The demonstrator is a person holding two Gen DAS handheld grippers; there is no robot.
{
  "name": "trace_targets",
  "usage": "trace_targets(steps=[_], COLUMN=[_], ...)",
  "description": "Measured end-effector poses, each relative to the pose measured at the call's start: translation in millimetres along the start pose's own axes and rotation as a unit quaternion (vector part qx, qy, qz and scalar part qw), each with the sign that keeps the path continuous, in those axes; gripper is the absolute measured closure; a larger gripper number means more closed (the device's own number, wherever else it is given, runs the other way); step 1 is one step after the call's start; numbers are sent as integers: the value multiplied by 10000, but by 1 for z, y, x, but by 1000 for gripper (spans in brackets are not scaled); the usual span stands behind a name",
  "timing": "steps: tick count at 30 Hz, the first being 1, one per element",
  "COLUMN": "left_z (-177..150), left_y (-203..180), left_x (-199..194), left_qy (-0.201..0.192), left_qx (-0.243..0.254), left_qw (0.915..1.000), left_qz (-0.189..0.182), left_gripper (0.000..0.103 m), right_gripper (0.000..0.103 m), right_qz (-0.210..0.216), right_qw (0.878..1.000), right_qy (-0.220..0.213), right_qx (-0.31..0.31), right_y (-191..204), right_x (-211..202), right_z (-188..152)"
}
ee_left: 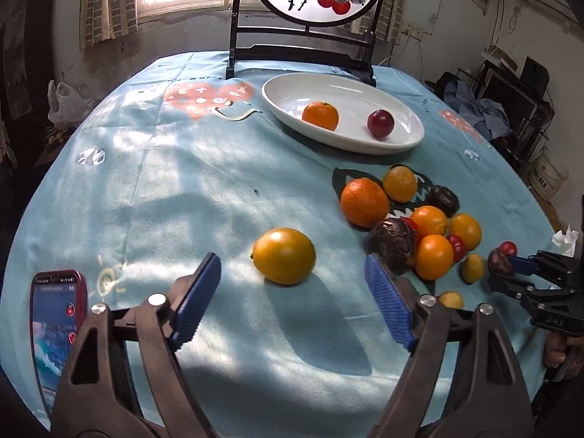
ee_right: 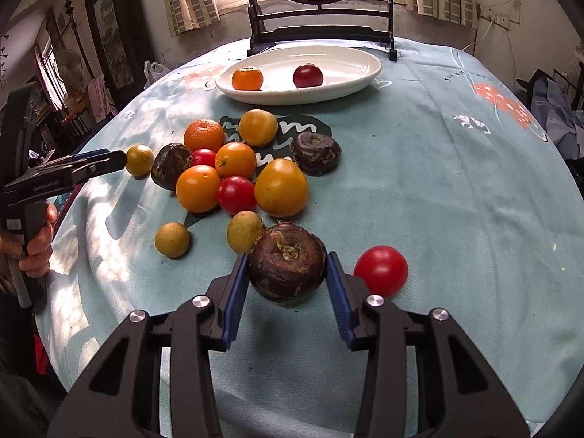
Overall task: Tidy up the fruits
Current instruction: 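Grasp the large yellow citrus with the left tool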
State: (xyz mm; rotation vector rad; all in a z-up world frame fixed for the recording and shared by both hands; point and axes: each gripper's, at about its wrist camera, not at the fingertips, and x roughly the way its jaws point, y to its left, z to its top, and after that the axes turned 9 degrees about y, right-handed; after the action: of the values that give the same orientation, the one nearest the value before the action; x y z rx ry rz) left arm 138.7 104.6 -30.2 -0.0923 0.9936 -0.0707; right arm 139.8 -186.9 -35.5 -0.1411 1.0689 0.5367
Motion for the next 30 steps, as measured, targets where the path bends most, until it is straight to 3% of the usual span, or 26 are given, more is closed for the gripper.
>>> trace_targets(steps=[2,10,20,30], left_z=[4,9,11,8], left_y=[1,2,-3,-8], left_x=[11,31,34,20], left_qy=[164,499,511,289], left_qx=[44,49,72,-6], left_qw=[9998,9987,9985,9996], left_qz=[92,47,193,3], left_gripper=[38,54,59,59], right_gripper=[60,60,60,60], right_qz=[23,121,188,193], right_qw=[10000,9999,9998,9998], right_qy=[-14,48,59,-77], right_qx=[-7,69,89,49], right_y=[0,-3,-5,-3], right_x=[0,2,2,-3], right_z=[0,1,0,-2])
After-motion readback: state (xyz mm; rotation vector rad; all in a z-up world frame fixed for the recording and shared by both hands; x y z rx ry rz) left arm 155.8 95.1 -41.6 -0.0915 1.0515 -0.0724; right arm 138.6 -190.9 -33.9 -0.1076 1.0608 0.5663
